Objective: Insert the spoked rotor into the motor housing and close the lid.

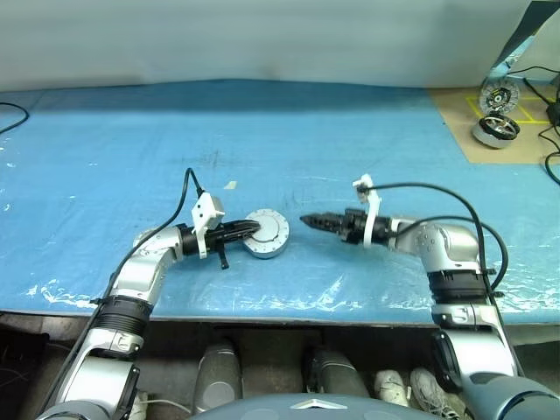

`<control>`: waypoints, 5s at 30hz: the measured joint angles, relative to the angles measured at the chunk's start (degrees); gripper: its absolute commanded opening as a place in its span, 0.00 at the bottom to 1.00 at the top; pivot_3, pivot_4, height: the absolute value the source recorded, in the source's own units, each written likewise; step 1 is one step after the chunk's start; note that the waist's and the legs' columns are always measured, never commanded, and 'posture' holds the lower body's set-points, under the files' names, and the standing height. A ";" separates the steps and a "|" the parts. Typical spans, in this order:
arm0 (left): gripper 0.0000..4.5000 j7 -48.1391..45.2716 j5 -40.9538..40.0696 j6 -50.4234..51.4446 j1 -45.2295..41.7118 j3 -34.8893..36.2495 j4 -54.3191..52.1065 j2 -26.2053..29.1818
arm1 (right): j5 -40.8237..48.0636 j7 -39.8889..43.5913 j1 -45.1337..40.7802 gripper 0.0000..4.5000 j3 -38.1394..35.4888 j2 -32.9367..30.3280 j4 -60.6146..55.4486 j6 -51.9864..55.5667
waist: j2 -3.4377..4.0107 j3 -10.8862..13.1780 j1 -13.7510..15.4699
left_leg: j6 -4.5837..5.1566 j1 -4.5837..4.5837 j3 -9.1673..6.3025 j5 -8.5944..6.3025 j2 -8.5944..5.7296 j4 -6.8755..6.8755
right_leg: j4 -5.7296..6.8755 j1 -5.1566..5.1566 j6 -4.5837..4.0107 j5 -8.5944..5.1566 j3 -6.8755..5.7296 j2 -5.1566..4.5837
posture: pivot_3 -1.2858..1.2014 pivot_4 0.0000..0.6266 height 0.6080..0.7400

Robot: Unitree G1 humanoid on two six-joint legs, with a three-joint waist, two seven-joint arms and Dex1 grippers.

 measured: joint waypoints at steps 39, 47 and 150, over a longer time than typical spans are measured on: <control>0.05 0.45 -0.33 0.23 -0.17 0.52 0.01 0.81 | 4.14 -10.21 -2.41 0.25 -0.58 13.72 4.95 1.18 | 0.01 0.00 0.01 | -0.02 -0.01 0.01 0.01 -0.03 0.04 | 0.01 -0.02 -0.02 -0.01 -0.02 -0.12 | 0.52 0.24 1.00; 0.05 0.24 -1.30 1.47 -0.29 1.03 0.05 0.81 | 4.00 -10.18 -2.41 0.25 -0.33 13.72 4.96 0.70 | 0.01 0.00 0.04 | -0.02 -0.01 0.01 0.01 -0.03 0.04 | 0.02 -0.01 -0.02 -0.01 -0.01 -0.12 | 0.52 0.24 1.00; 0.56 24.20 -43.78 38.39 -11.37 26.81 4.43 -21.32 | 34.12 -36.59 -10.29 0.61 -14.47 17.30 -1.81 2.88 | -0.19 0.21 0.32 | -0.05 -1.07 -1.15 0.03 -0.28 1.04 | 0.53 -0.18 0.04 0.05 -1.06 -0.14 | 0.52 0.24 1.00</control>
